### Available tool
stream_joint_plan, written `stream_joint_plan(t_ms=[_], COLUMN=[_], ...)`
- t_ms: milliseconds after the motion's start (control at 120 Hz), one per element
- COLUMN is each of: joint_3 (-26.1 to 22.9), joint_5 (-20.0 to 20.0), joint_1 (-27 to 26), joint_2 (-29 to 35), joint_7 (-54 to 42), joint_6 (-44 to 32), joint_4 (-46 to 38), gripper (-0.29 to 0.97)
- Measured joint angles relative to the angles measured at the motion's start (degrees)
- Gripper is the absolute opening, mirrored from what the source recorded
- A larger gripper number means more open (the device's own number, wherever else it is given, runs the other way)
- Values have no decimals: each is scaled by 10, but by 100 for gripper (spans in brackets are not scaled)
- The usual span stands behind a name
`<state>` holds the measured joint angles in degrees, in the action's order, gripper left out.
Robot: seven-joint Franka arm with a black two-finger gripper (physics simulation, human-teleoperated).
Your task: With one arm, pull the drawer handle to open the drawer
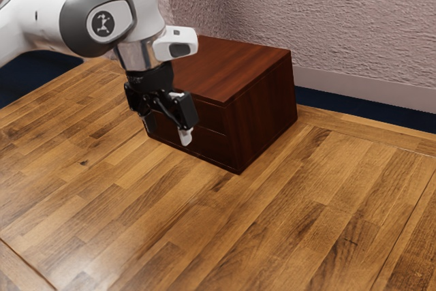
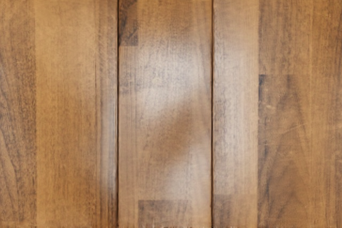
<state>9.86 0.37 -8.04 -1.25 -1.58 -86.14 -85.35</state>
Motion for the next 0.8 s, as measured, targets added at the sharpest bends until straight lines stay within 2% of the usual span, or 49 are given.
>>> stream_joint_plan(t_ms=[333,450,617,800], joint_3=[3,1,0,0], joint_5=[1,4,2,-3], joint_1=[87,110,64,70], joint_2=[3,47,63,55], joint_7=[-15,-18,11,144], joint_6=[14,16,26,30], joint_4=[1,17,52,51], gripper=[68,68,68,68])
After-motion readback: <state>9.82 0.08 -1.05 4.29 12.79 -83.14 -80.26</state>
